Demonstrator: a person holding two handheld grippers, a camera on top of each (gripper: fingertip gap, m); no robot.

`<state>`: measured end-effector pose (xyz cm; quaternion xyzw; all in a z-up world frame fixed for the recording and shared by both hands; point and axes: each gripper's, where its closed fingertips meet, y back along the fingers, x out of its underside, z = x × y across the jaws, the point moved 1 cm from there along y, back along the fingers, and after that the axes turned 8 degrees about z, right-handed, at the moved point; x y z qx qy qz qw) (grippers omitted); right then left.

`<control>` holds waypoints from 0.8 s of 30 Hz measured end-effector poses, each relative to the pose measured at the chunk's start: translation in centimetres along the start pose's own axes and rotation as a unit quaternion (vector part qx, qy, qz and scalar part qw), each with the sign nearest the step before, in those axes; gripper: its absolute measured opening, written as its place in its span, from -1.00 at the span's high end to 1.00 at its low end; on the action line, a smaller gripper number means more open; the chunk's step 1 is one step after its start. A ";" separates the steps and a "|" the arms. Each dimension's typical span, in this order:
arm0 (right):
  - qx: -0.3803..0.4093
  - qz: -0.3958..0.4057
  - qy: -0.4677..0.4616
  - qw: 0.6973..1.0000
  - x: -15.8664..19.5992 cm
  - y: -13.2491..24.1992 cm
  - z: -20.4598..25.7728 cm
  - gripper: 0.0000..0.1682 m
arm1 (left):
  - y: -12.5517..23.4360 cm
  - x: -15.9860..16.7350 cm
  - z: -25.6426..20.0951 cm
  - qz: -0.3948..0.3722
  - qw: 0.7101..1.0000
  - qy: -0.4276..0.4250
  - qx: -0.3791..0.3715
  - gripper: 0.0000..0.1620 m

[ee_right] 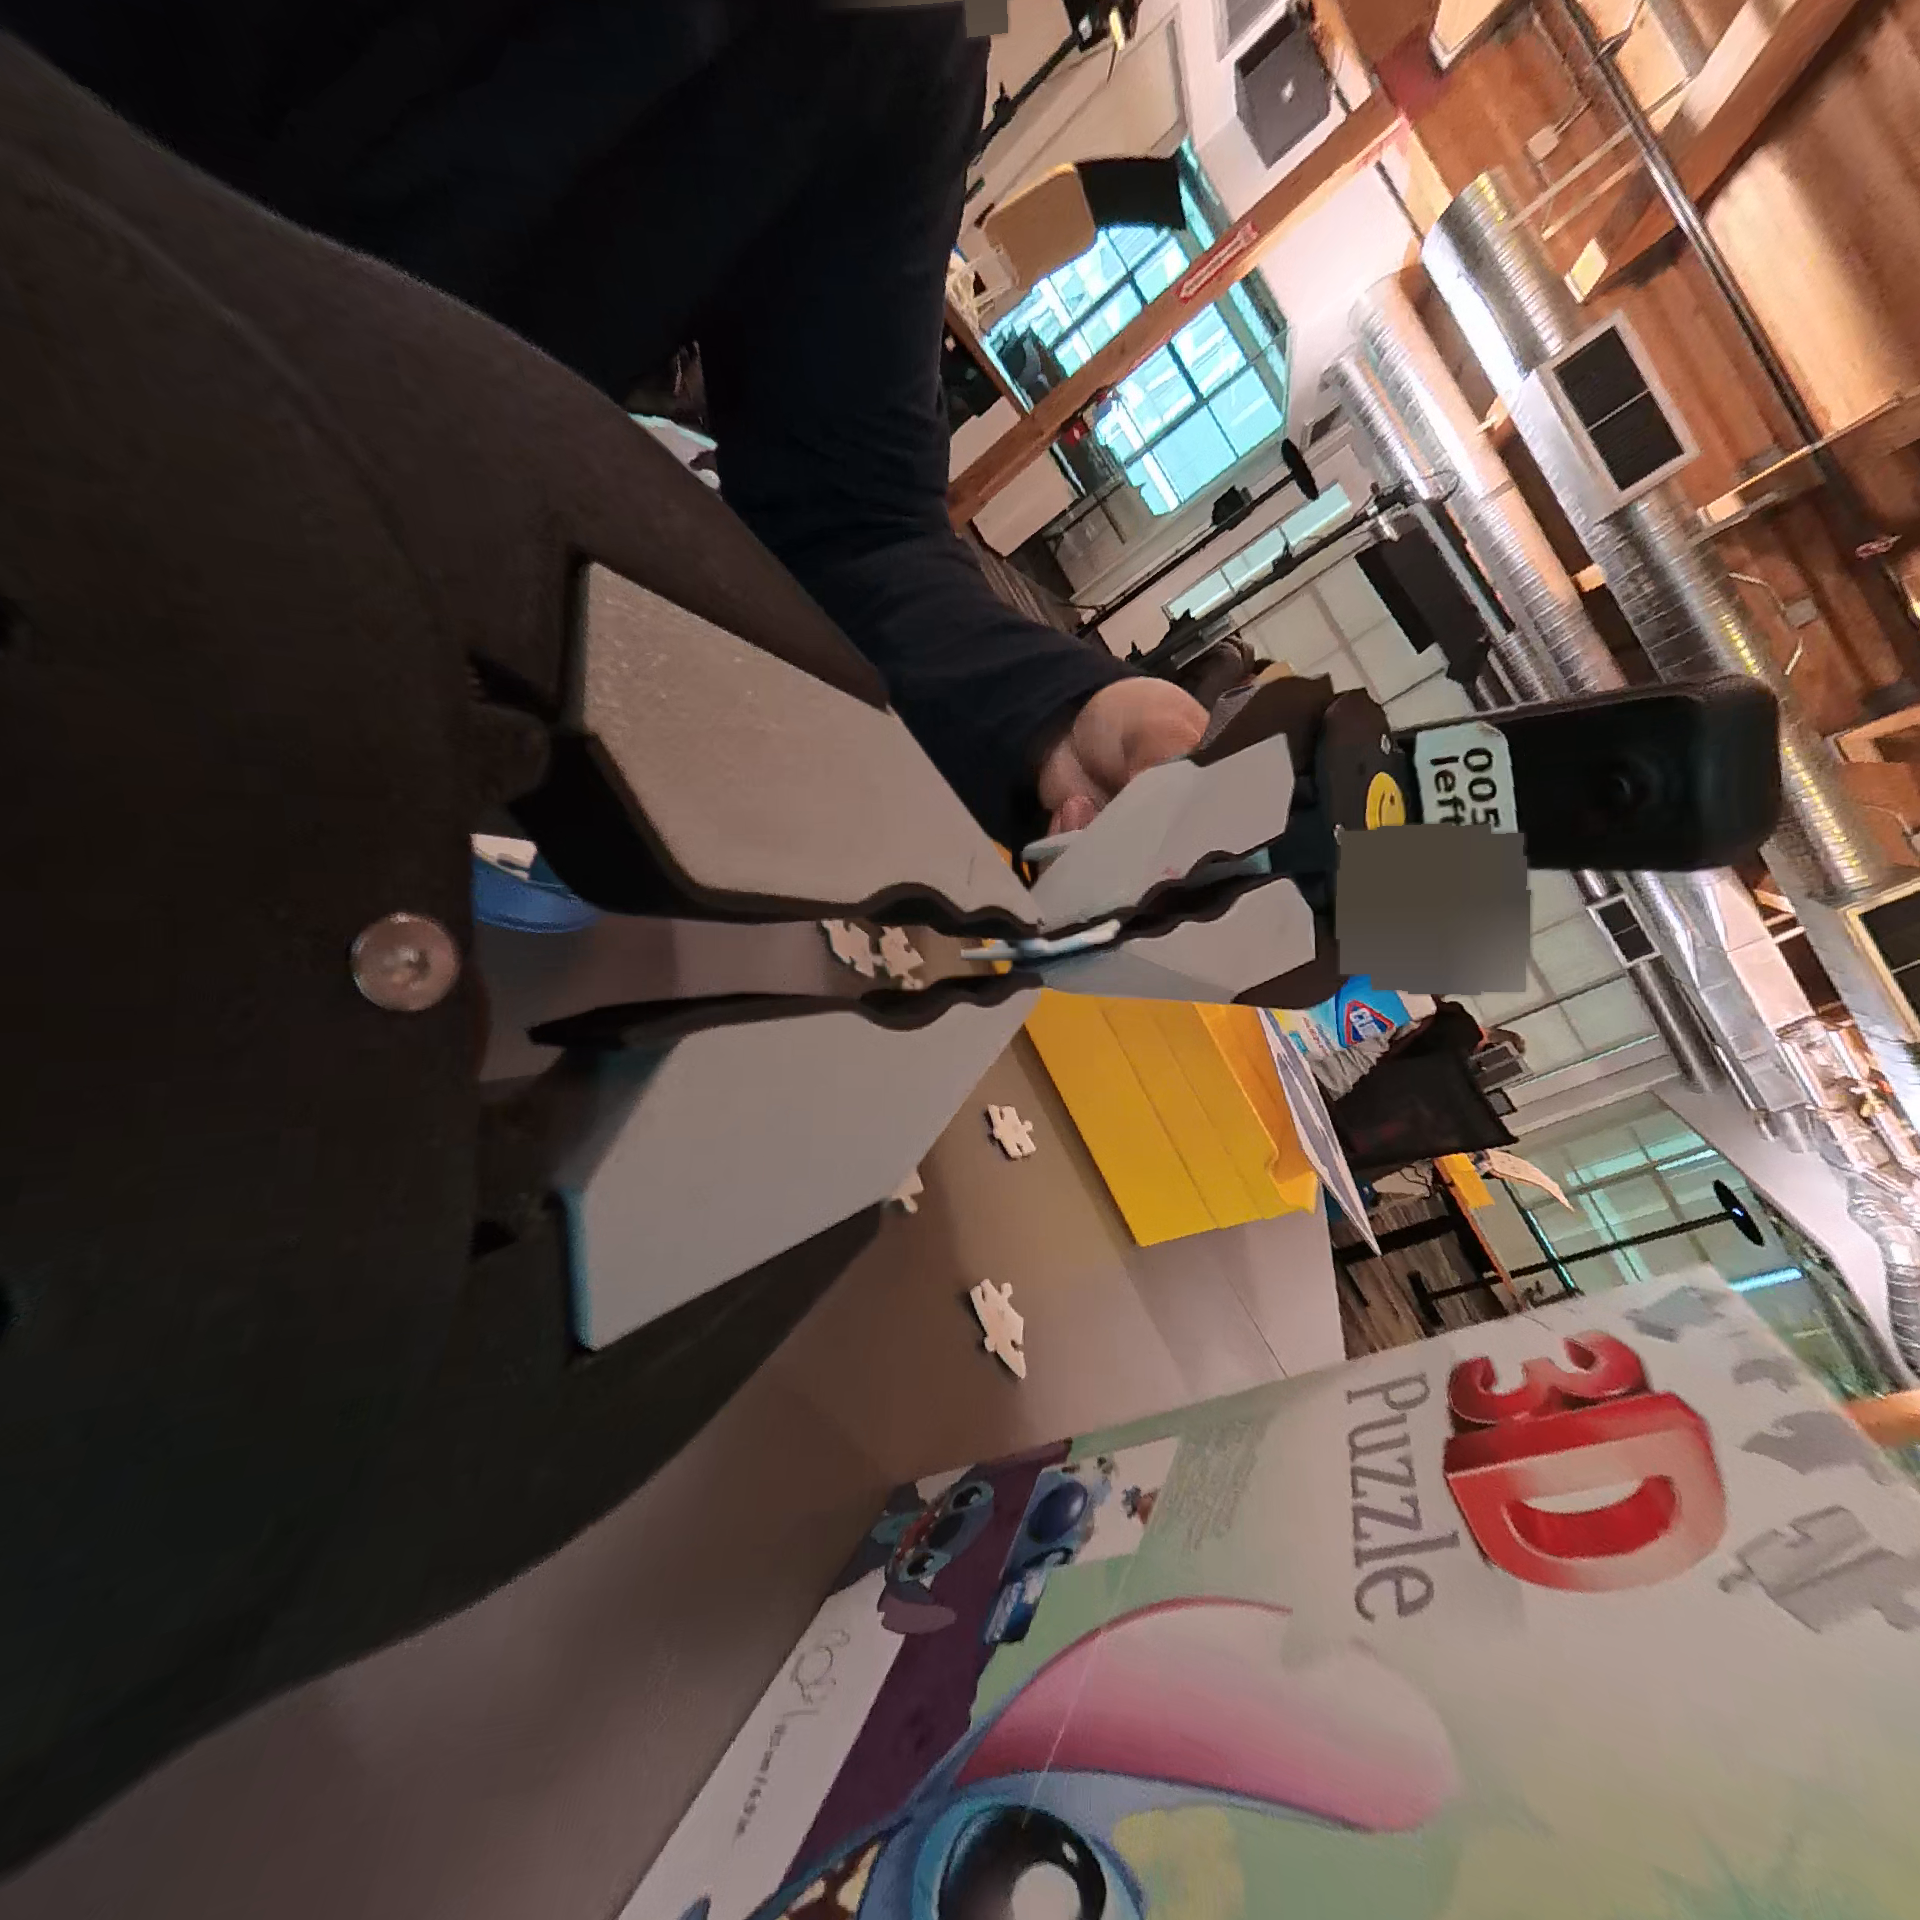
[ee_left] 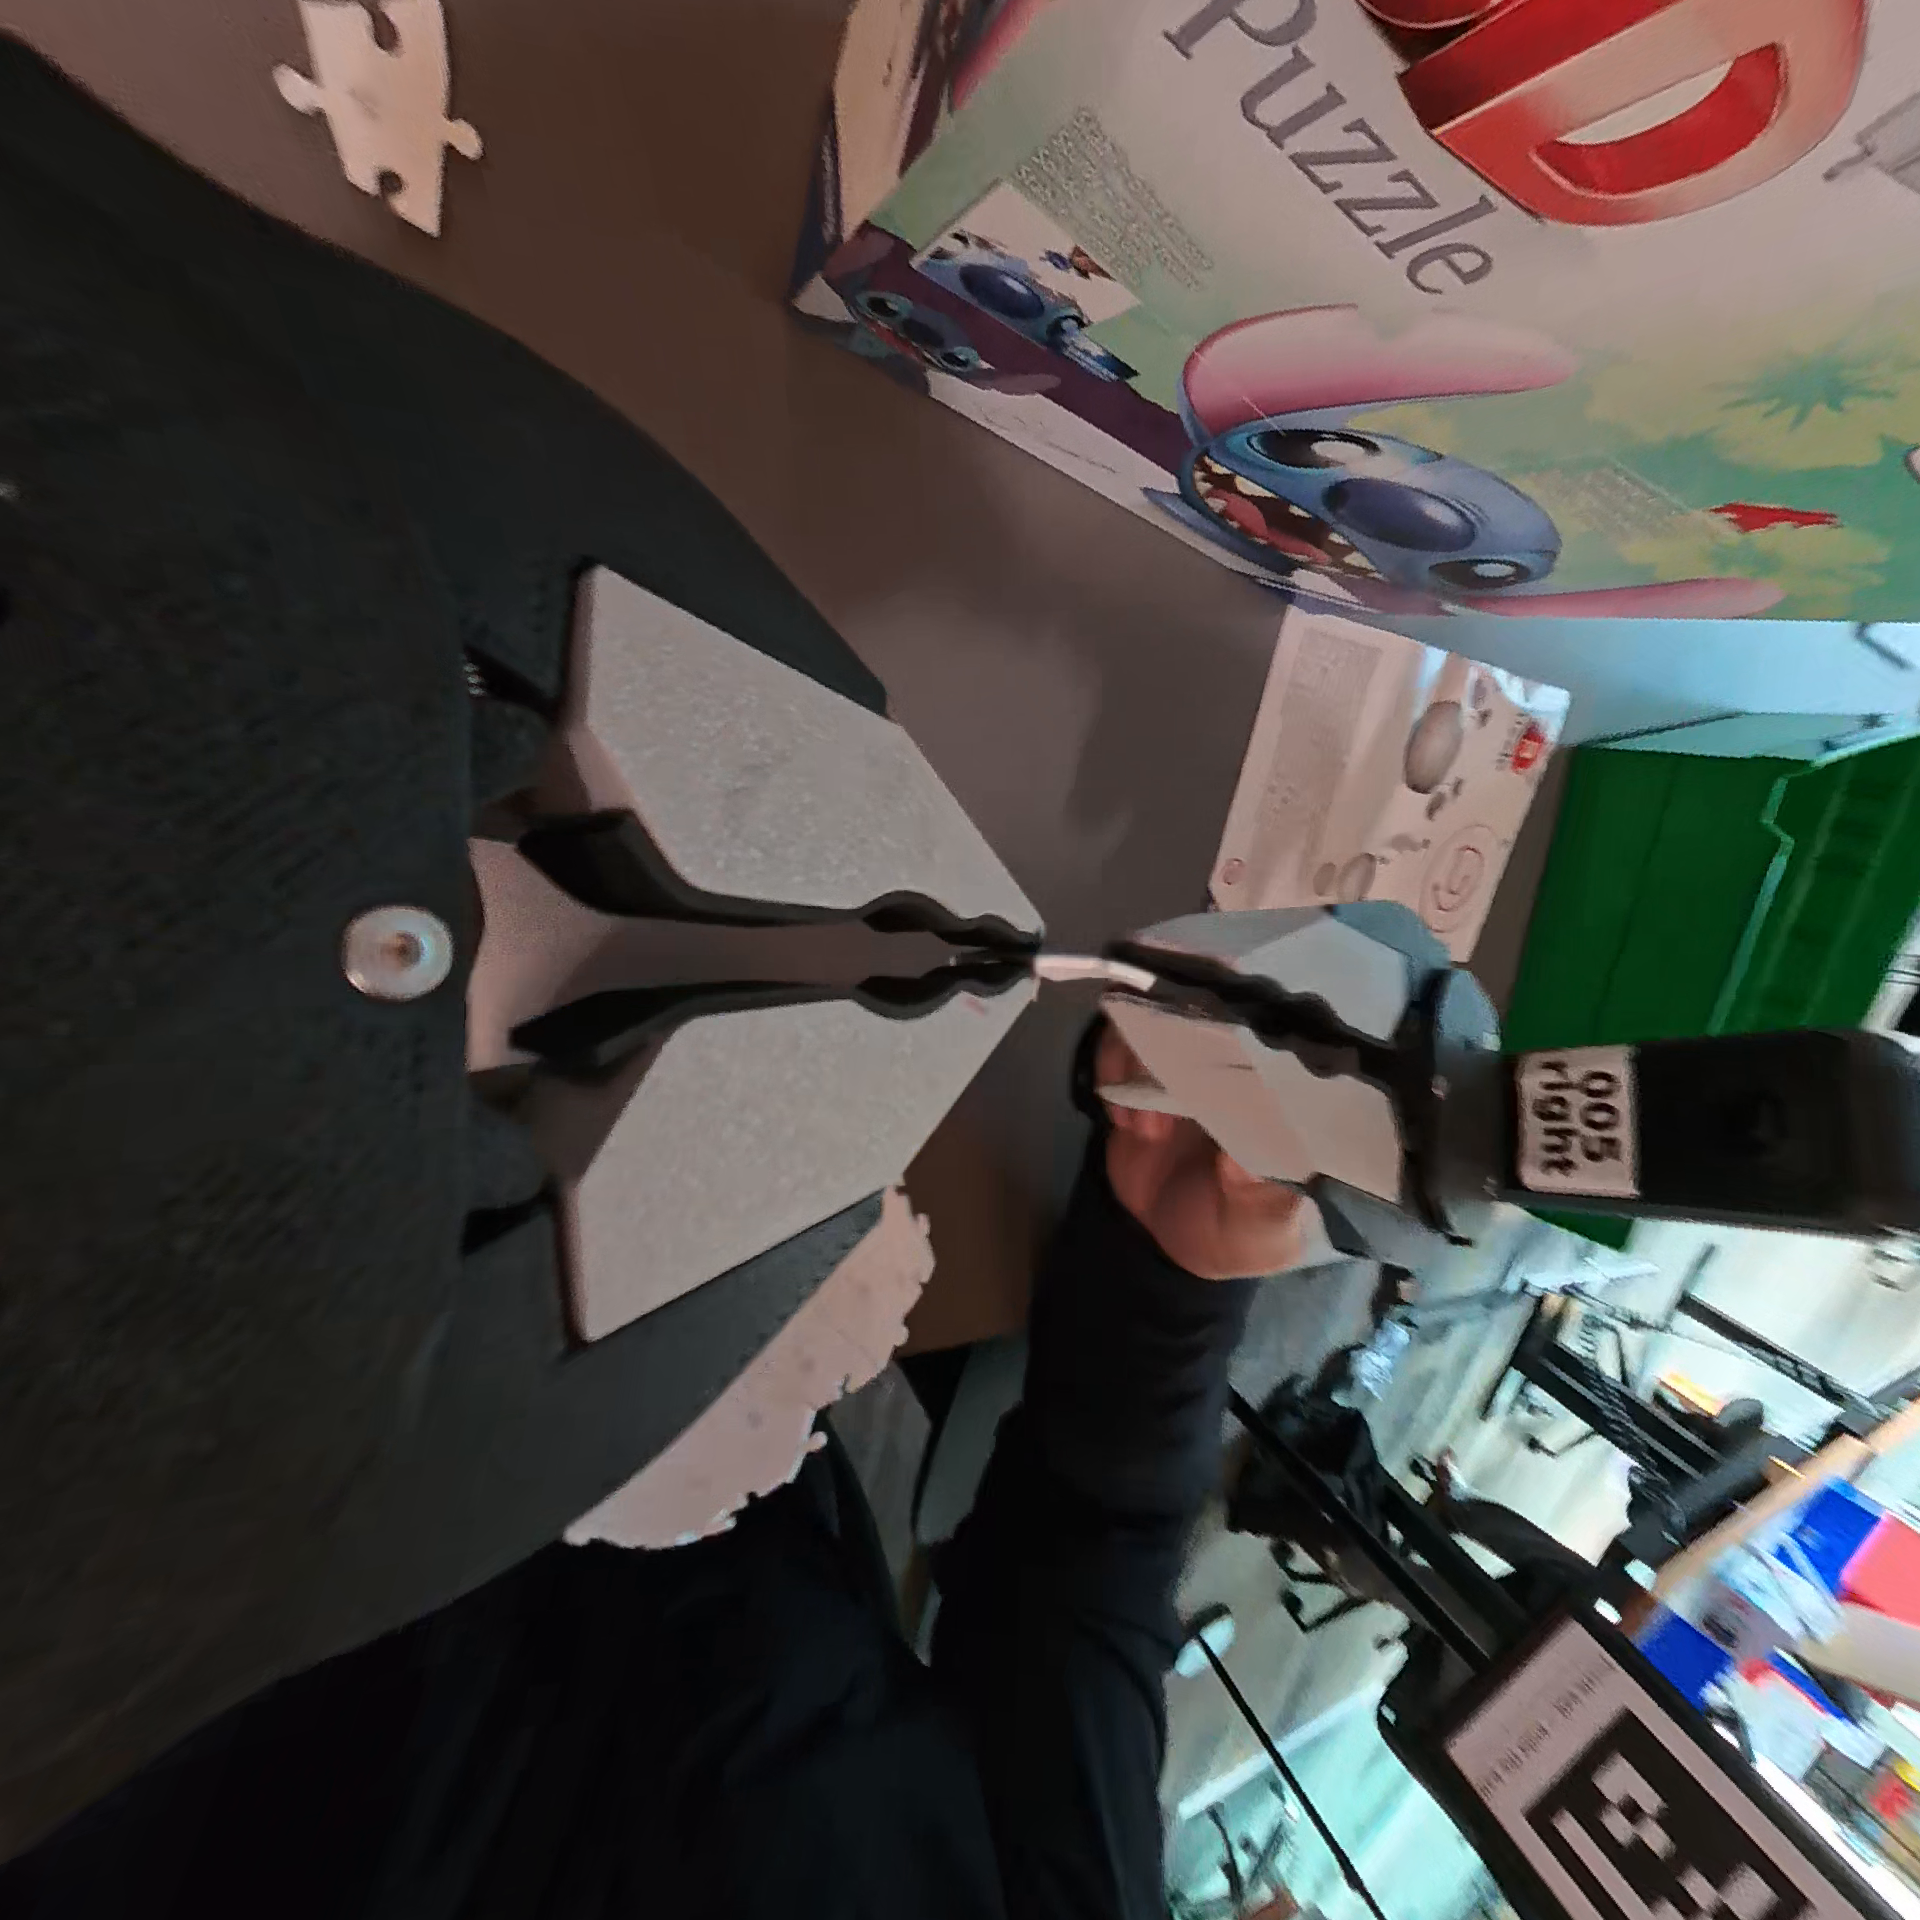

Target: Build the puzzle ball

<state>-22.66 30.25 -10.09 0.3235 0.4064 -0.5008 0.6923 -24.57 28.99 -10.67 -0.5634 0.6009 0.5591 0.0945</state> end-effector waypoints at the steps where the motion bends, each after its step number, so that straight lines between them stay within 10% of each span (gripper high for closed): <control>1: 0.004 -0.005 0.008 1.000 -0.3 0.3 0.0 0.97 | 0.1 0.3 0.0 0.014 1.000 -0.003 -0.006 1.00; 15: 0.011 0.092 0.069 0.993 2.3 -1.7 1.1 1.00 | -0.3 3.6 -0.7 0.131 0.991 -0.019 -0.009 1.00; 24: -0.007 0.110 0.049 0.993 3.0 -1.9 1.2 1.00 | 0.8 1.6 -0.7 0.066 0.998 -0.015 -0.001 1.00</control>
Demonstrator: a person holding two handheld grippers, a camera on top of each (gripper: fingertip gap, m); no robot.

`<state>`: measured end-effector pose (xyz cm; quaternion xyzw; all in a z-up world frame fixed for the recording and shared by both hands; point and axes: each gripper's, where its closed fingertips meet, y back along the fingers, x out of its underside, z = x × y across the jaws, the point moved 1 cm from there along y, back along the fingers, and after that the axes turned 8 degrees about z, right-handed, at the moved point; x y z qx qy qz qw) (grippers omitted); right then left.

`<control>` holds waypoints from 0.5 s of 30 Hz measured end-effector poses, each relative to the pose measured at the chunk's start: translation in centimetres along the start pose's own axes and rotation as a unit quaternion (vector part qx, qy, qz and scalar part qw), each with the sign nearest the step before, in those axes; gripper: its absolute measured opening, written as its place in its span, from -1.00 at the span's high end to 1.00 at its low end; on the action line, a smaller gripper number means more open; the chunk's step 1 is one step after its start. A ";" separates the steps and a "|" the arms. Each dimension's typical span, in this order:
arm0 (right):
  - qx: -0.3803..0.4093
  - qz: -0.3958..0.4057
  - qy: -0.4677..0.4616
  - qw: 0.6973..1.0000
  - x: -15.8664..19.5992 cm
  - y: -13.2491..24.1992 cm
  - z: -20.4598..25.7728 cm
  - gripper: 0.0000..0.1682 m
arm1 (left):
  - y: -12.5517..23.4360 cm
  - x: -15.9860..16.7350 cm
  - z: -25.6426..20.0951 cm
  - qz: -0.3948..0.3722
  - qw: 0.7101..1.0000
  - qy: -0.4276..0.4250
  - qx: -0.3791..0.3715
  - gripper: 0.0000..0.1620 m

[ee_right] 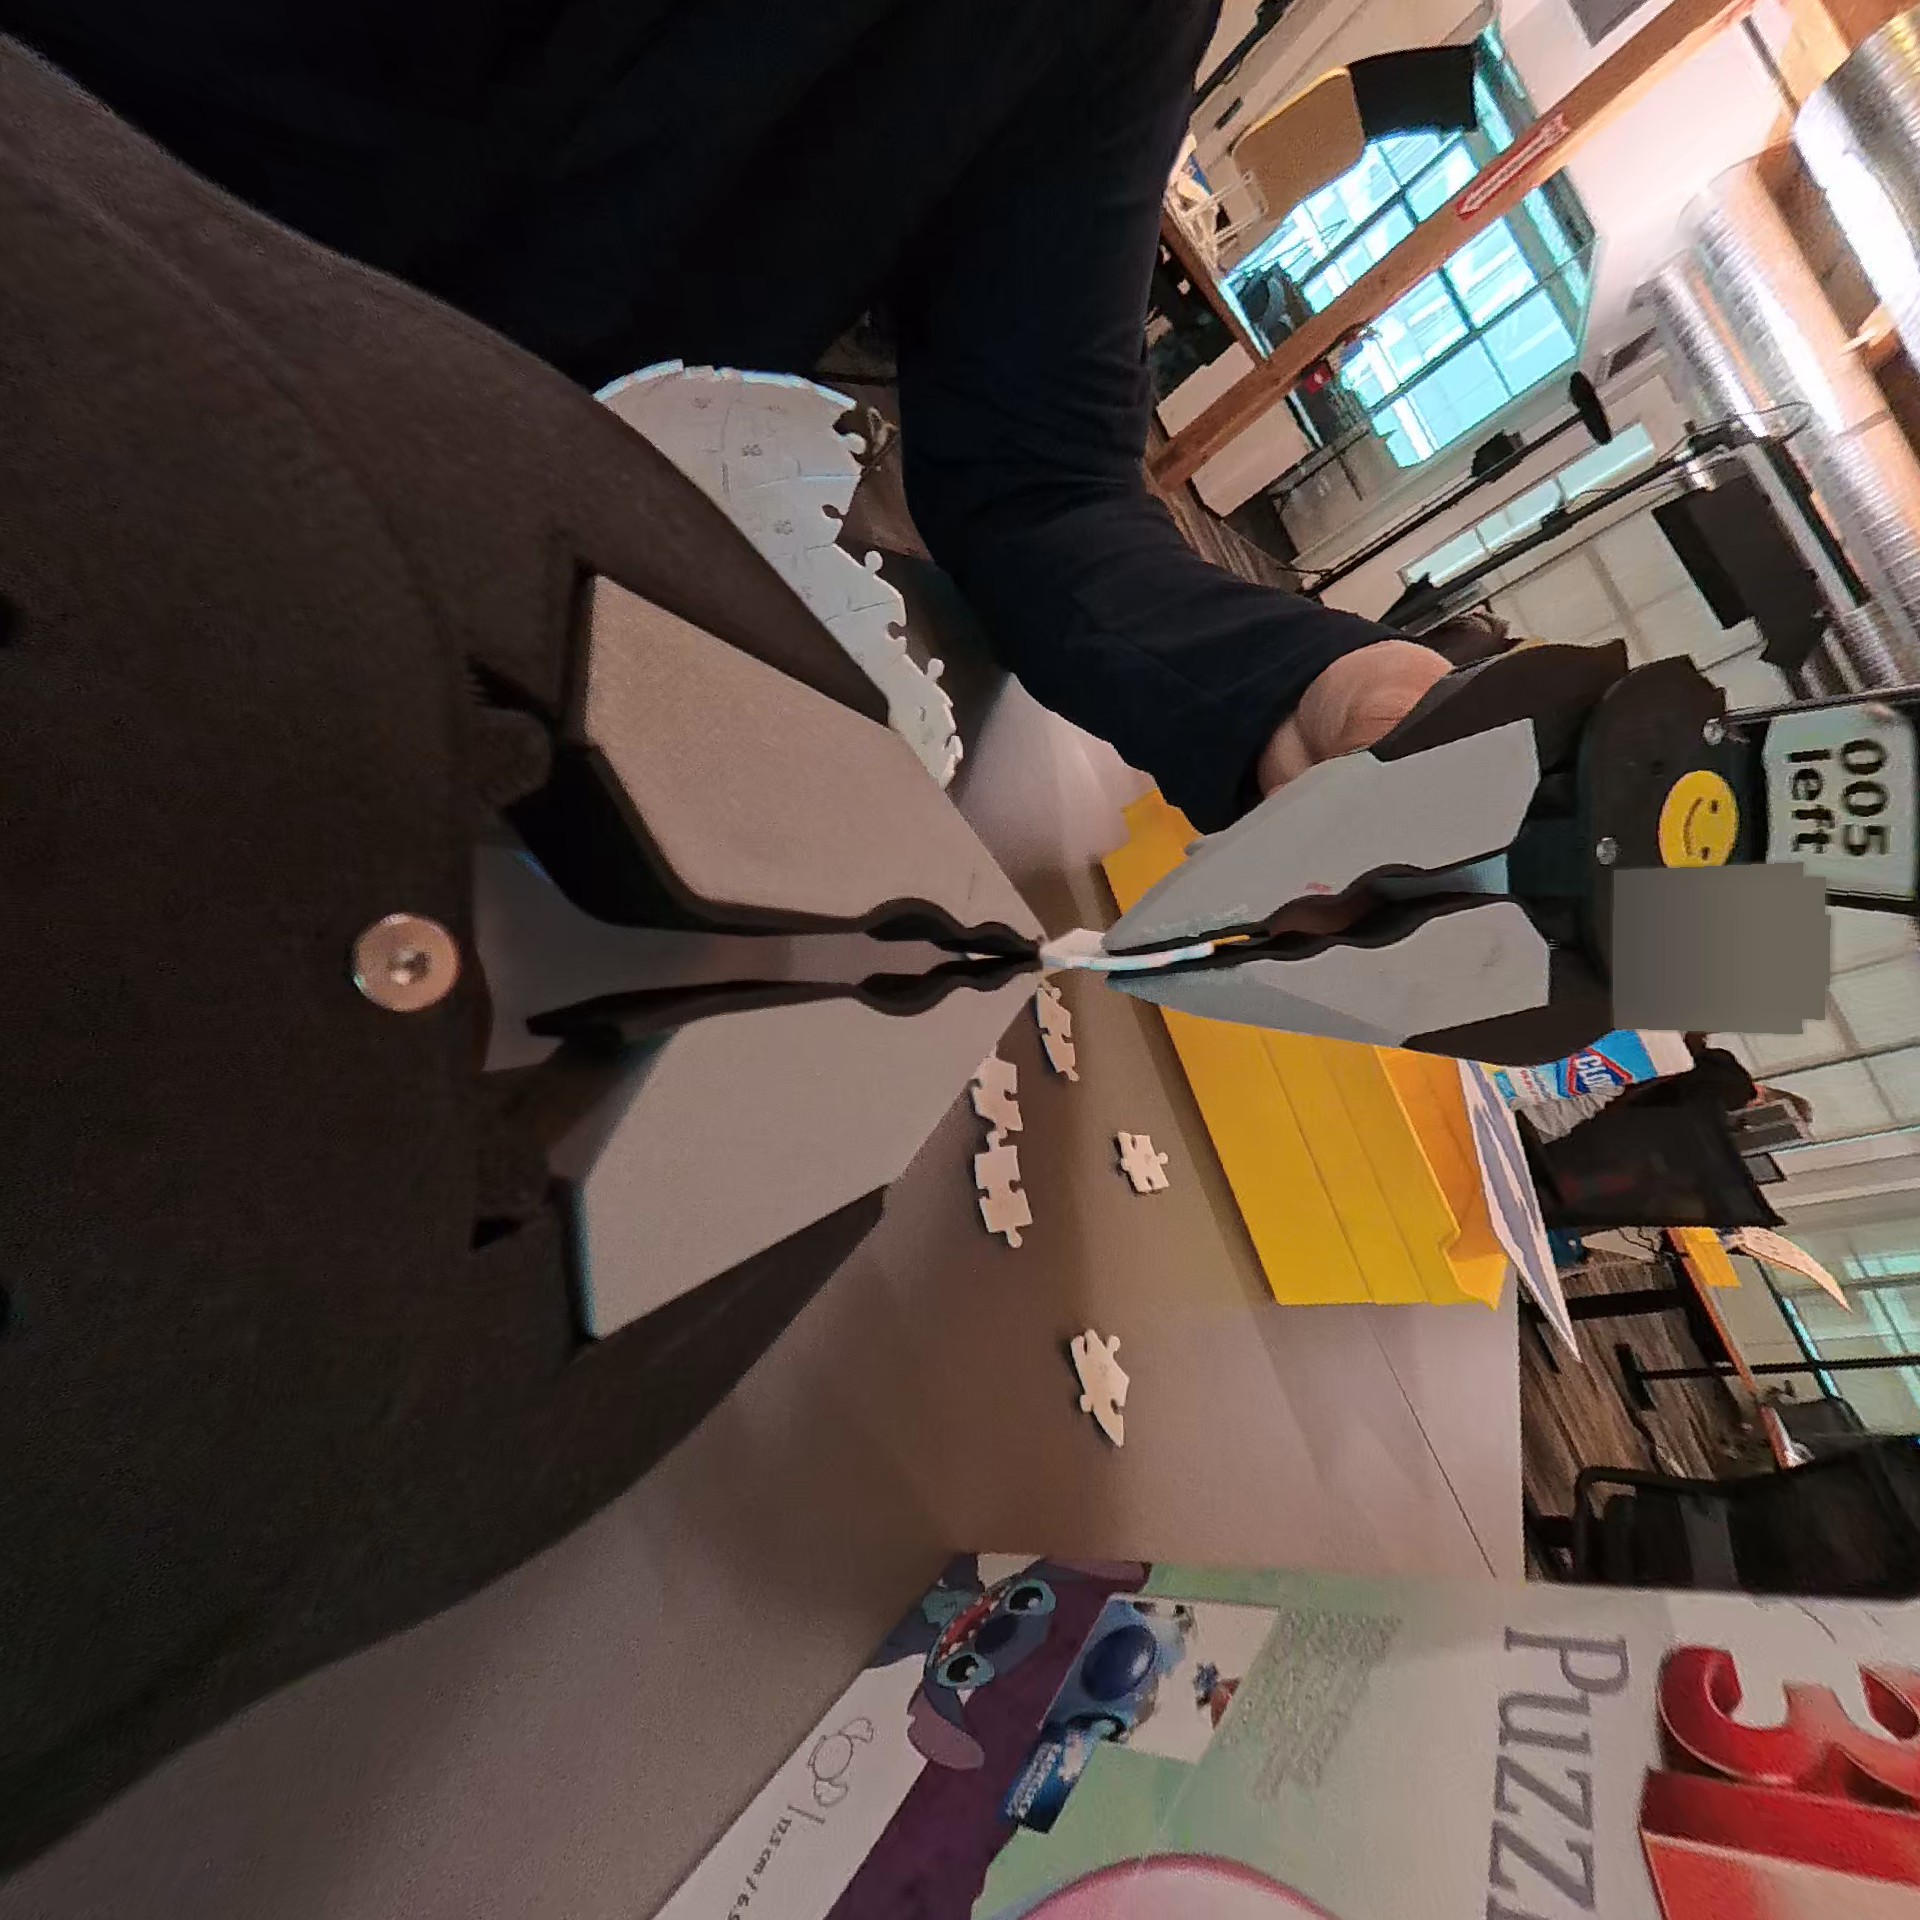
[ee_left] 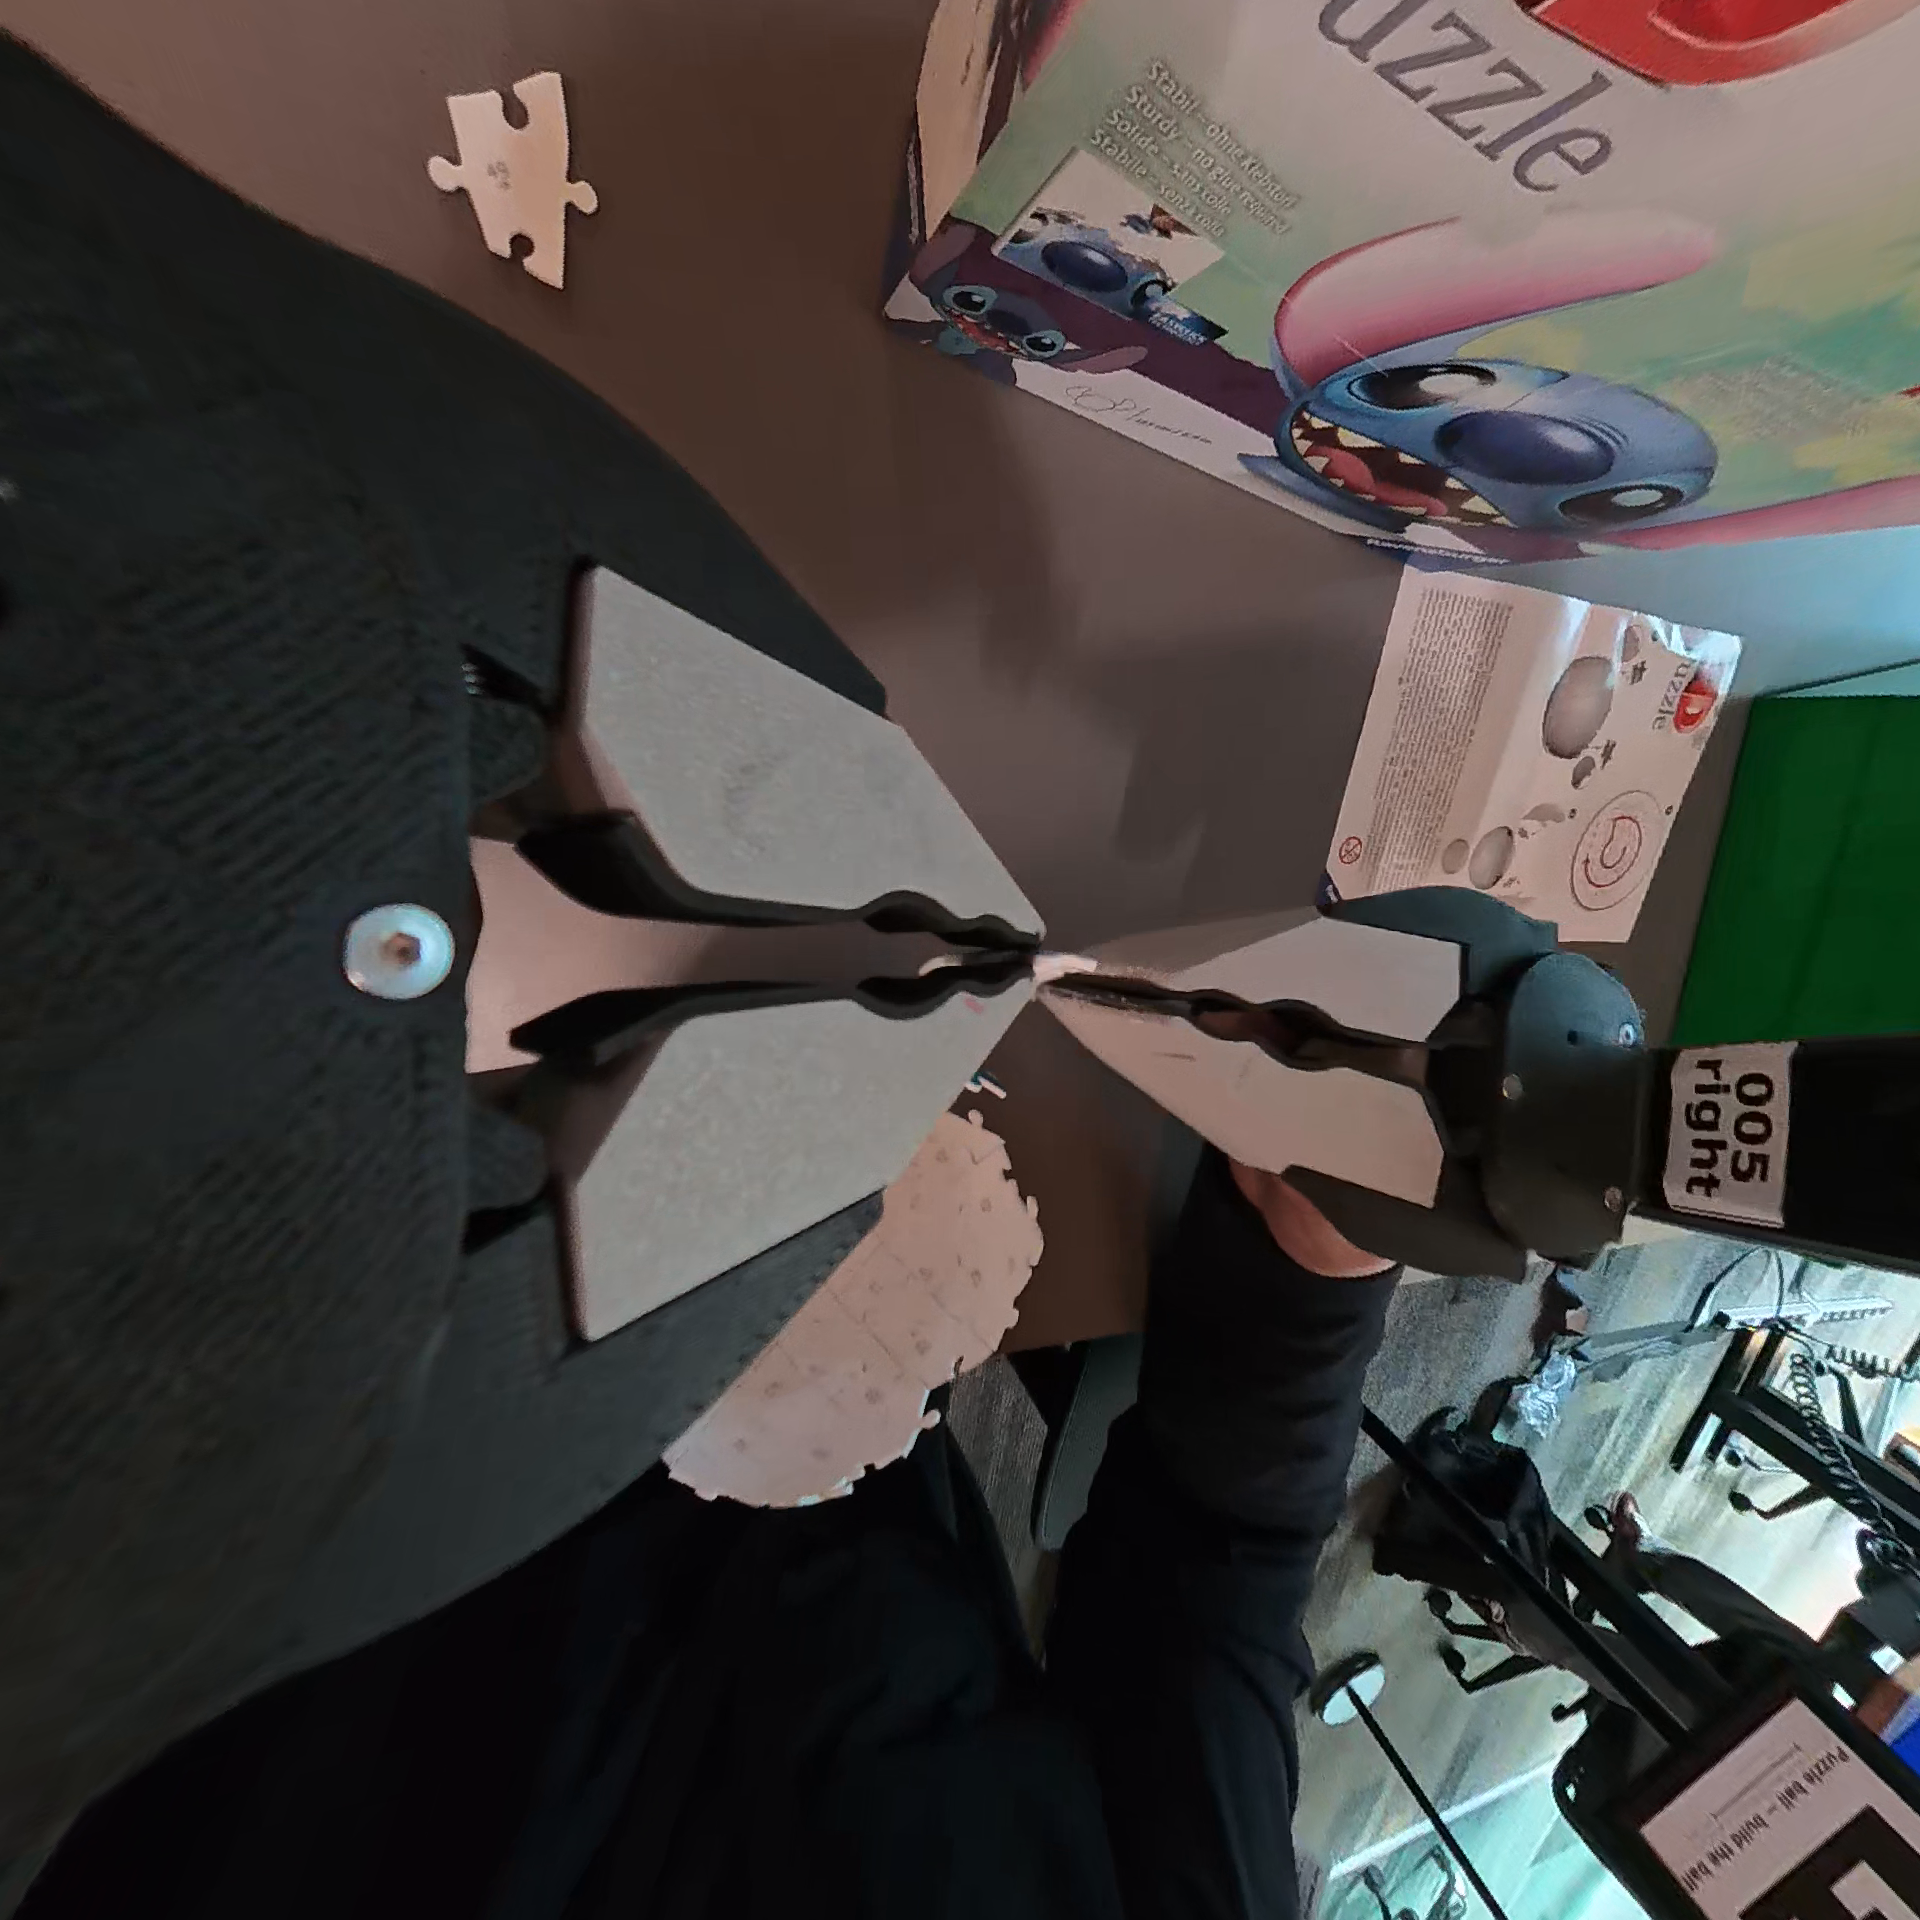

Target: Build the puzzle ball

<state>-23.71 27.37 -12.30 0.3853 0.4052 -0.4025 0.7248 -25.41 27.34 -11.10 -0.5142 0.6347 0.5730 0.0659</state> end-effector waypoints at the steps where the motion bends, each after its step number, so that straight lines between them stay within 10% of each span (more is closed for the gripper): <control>1: -0.002 0.008 0.001 1.000 0.2 -0.2 0.1 1.00 | -0.1 0.0 -0.1 0.000 1.000 -0.003 -0.001 1.00; 15: -0.001 0.036 0.025 0.999 0.2 0.7 1.3 1.00 | -2.1 1.2 -1.9 0.053 0.997 -0.059 0.025 1.00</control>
